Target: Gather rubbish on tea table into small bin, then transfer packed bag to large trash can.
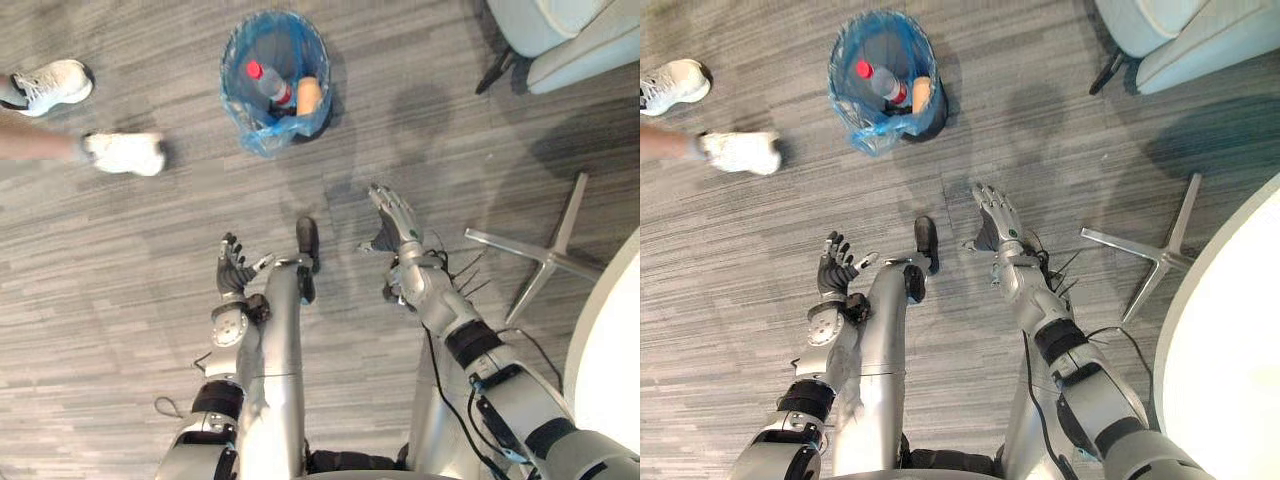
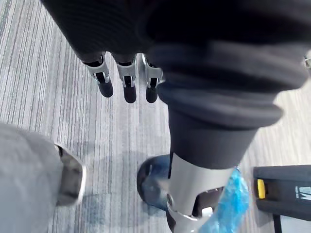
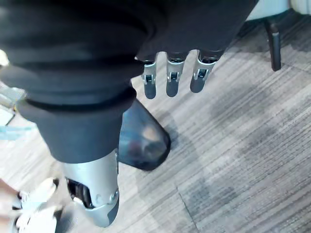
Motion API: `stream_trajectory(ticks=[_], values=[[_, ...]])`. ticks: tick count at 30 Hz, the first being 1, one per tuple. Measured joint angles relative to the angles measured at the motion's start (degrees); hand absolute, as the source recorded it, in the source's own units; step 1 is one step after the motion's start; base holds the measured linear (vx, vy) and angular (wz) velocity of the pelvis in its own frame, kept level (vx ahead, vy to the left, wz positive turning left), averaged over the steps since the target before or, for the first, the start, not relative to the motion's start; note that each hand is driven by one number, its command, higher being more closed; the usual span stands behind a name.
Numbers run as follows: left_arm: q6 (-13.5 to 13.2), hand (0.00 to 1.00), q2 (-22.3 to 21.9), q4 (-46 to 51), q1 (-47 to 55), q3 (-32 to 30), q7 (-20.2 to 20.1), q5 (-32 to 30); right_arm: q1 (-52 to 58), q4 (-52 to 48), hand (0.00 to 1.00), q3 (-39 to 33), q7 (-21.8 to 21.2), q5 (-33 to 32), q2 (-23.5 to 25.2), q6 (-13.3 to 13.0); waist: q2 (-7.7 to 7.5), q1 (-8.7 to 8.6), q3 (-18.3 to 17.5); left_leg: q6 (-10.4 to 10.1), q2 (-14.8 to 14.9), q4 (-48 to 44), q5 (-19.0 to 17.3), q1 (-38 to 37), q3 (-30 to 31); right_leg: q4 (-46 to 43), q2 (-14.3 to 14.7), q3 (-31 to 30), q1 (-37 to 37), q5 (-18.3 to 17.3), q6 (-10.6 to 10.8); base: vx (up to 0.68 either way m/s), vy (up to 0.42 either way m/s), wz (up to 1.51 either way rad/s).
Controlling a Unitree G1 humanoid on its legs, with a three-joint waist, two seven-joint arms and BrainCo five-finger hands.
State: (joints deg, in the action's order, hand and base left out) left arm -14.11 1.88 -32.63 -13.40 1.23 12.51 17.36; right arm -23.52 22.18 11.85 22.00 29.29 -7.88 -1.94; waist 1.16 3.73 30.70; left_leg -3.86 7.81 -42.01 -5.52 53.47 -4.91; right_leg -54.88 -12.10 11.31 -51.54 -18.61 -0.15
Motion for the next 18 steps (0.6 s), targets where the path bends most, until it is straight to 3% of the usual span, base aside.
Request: stream_trajectory(ticks=[5, 8, 12, 13, 18], values=[[1.22, 0.00, 0.84, -0.09, 9.47, 0.47, -0.44, -0.01, 17.41, -1.14, 0.00, -6.57, -0.80, -13.38, 4.33, -0.77, -4.63, -1.55, -3.75, -0.77, -0.76, 10.91, 1.17, -17.69, -0.57, 11.14, 0.62, 2.47, 18.27, 1.25, 0.59, 0.14, -0.053, 0.02], [2.38, 0.00, 0.99, -1.19, 13.56, 0.51, -1.98, -0.18, 25.59, 0.22, 0.00, -9.20, -2.64, -18.43, 5.42, -1.64, -5.66, -1.45, -8.46, -1.03, -0.74, 15.97, 1.33, -25.08, -1.01, 17.40, 1.77, 2.98, 26.07, 2.30, 1.33, 0.16, -0.010, -0.05], [2.65, 0.00, 1.83, -5.23, 15.98, 0.49, -3.71, -3.22, 31.20, 6.11, 0.00, -10.55, -6.45, -20.44, 5.87, -2.34, -5.72, -1.80, -15.26, -1.22, -1.78, 23.44, 3.00, -32.05, -1.17, 23.94, 2.05, 4.01, 32.70, 3.29, 2.14, 0.18, 0.002, 0.07], [2.67, 0.00, 2.18, -6.69, 16.25, 0.48, -3.81, -4.95, 31.86, 9.00, 0.00, -11.41, -7.65, -20.85, 6.24, -2.63, -5.55, -2.60, -17.20, -1.29, -2.38, 26.52, 4.38, -33.95, -0.54, 25.92, 1.99, 4.94, 34.63, 3.57, 2.39, 0.15, -0.019, 0.30], [3.16, 0.00, 3.16, -10.36, 16.51, 0.50, -3.87, -8.96, 31.74, 15.84, 0.00, -14.60, -9.70, -23.04, 6.26, -3.89, -3.83, -3.23, -20.35, -1.72, -3.49, 35.72, 9.04, -38.81, 2.15, 31.40, 2.46, 8.52, 39.21, 4.78, 2.40, 0.12, -0.016, 0.33]])
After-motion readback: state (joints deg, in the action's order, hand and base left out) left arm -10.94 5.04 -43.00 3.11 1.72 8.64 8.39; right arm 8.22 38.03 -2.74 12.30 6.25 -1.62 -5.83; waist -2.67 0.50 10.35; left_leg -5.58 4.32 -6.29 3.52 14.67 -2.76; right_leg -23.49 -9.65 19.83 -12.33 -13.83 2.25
